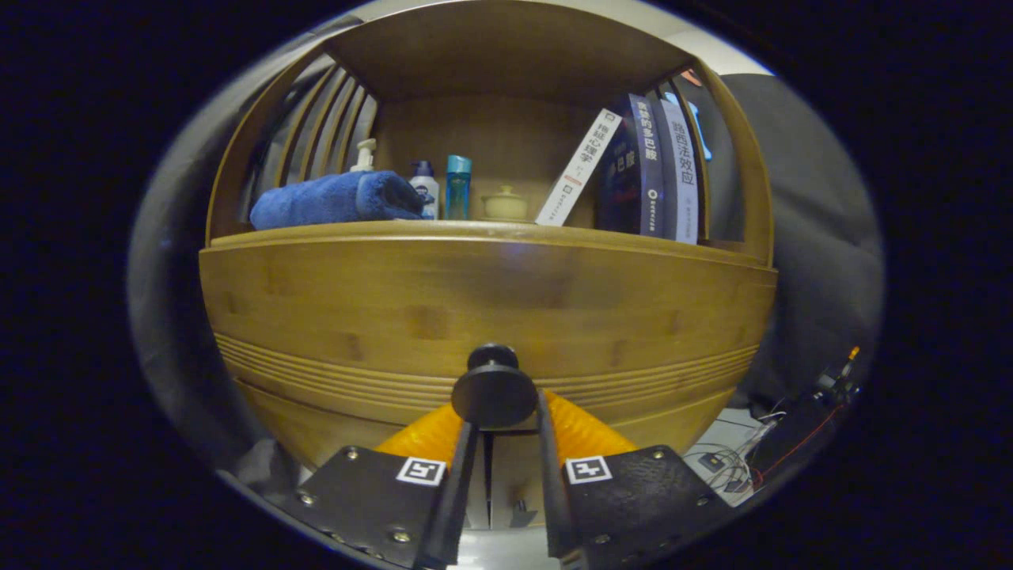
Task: Pull open the drawer, take out the items inside it, and place them on the countertop above the cabinet.
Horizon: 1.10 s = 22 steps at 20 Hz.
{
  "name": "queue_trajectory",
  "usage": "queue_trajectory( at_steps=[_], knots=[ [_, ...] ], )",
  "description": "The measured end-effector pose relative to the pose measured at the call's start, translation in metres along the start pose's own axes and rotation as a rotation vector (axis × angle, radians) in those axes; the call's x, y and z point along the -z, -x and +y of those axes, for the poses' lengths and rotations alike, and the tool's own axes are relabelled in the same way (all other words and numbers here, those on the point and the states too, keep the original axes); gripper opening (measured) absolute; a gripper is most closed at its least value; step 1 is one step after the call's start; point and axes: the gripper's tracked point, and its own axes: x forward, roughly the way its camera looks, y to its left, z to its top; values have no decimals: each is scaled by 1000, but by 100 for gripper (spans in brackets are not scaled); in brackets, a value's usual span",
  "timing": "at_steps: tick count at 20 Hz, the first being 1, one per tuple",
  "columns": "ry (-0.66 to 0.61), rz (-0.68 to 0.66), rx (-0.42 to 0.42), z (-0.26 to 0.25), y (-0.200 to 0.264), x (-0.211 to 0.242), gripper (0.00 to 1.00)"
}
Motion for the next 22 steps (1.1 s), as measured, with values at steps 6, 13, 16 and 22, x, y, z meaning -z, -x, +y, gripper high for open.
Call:
queue_trajectory(
  at_steps=[6,13,16,22],
  knots=[
    [-91,-30,-48,7,7,-7,44],
    [-30,-9,7,-6,12,10,2],
    [-94,-7,-3,-7,18,14,2],
    [-104,-35,-50,0,29,2,57]
  ],
)
